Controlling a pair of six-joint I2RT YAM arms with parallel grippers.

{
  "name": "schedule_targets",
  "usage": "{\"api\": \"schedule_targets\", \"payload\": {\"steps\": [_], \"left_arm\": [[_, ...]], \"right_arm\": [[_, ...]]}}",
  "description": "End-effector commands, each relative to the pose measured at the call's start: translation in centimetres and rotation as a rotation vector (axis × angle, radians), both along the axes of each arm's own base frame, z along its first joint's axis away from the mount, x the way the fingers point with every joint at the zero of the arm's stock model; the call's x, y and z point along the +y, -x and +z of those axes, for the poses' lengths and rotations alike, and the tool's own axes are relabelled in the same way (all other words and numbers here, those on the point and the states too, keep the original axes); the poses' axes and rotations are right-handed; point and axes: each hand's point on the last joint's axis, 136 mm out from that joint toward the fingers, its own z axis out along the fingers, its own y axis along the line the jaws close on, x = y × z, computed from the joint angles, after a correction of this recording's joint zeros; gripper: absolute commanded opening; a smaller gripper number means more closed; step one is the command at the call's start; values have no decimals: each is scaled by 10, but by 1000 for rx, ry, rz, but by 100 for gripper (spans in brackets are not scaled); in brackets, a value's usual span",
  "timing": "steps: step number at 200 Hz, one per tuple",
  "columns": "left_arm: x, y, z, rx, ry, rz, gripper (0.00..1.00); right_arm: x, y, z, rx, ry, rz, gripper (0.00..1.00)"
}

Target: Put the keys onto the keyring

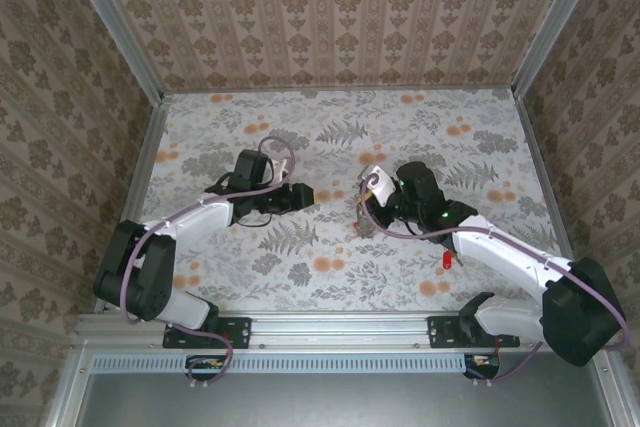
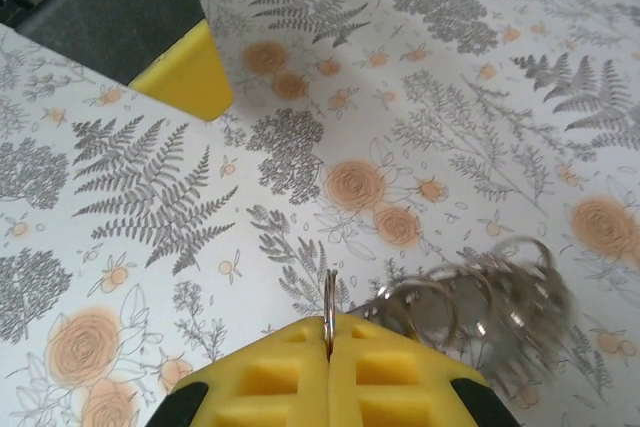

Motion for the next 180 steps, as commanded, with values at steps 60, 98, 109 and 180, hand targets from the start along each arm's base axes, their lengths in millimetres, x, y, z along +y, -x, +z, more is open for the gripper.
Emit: {"api": "schedule_targets", "payload": {"steps": [60,98,109,180], "left_arm": [[20,-18,43,-273,-82,40,54],[33,-24,64,-391,-105,105,54],[35,-25,67,-410,-111,113,54],[14,-3,111,-727,39,-97,42]], "right_arm": [[8,3,-14,-232,278,67,0],[29,16,-15,-501,387,82,0],[35,20,-17,-524,419,93,0],[39,61,20,-148,-78,324,0]]}}
